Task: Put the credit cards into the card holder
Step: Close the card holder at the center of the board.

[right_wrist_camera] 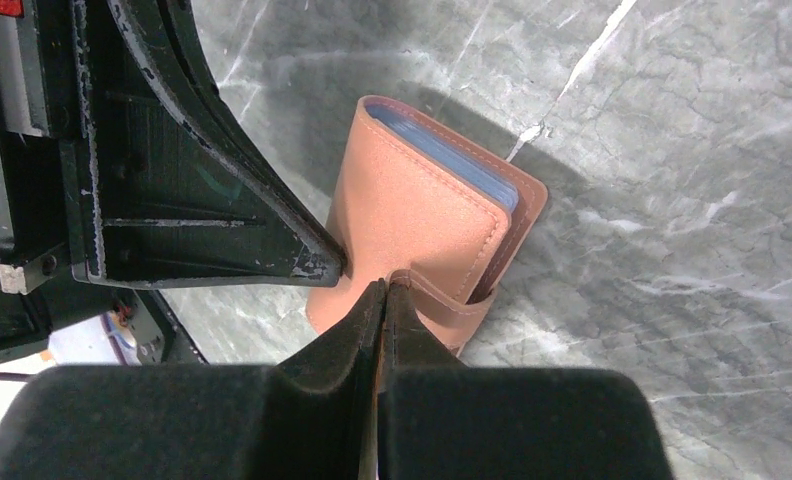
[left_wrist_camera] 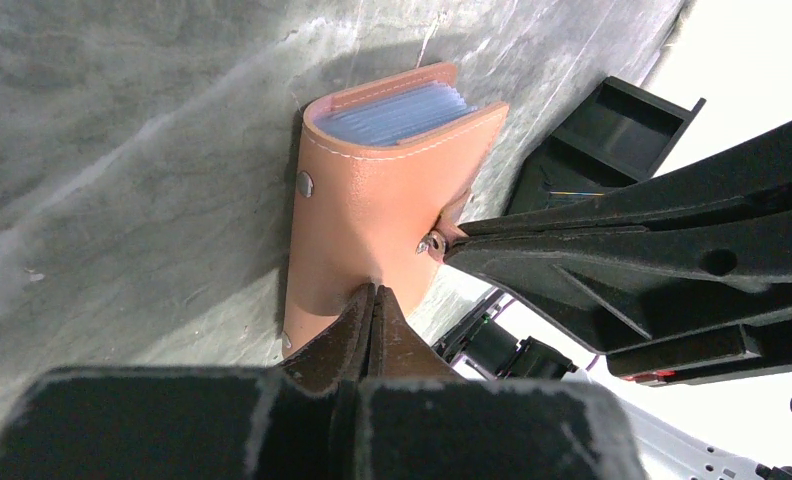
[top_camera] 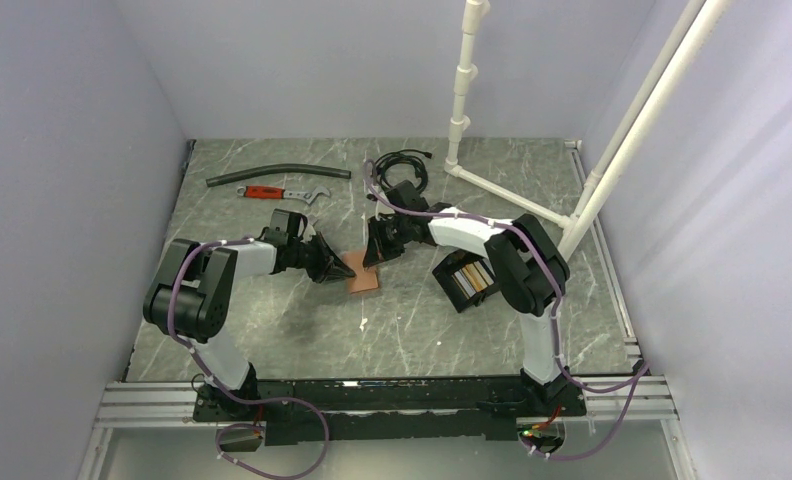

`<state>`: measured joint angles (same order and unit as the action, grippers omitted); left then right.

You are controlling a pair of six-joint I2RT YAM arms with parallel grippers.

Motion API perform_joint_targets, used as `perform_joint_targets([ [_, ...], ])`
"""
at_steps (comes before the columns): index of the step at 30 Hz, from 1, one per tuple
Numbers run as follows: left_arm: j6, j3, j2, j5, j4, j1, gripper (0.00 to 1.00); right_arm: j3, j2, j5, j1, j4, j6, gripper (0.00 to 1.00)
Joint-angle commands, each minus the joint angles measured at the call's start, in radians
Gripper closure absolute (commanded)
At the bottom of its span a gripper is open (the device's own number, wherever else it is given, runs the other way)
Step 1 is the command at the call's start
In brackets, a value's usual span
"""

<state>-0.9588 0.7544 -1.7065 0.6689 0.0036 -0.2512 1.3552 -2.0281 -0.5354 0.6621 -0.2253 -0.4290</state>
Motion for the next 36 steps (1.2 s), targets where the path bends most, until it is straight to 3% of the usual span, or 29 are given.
perform_joint_targets([
  [1, 0.019, 0.008, -0.032, -0.046, 0.014, -0.011, 1.00, 0.033, -0.034, -0.006, 0.044, -0.057, 0.087, 1.00],
  [19, -0.002, -0.006, -0.072, -0.045, 0.049, -0.011, 1.00, 0.074, -0.103, 0.125, 0.164, -0.180, 0.188, 1.00],
  [29, -0.001, -0.009, -0.077, -0.038, 0.056, -0.011, 1.00, -0.023, -0.049, 0.028, 0.113, -0.047, 0.090, 1.00],
  [34, 0.014, 0.000, -0.066, -0.045, 0.033, -0.011, 1.00, 0.127, -0.007, 0.056, 0.106, -0.108, 0.035, 1.00],
  [36, 0.012, -0.001, -0.064, -0.041, 0.035, -0.011, 1.00, 0.207, 0.011, 0.108, 0.114, -0.181, 0.023, 0.90],
])
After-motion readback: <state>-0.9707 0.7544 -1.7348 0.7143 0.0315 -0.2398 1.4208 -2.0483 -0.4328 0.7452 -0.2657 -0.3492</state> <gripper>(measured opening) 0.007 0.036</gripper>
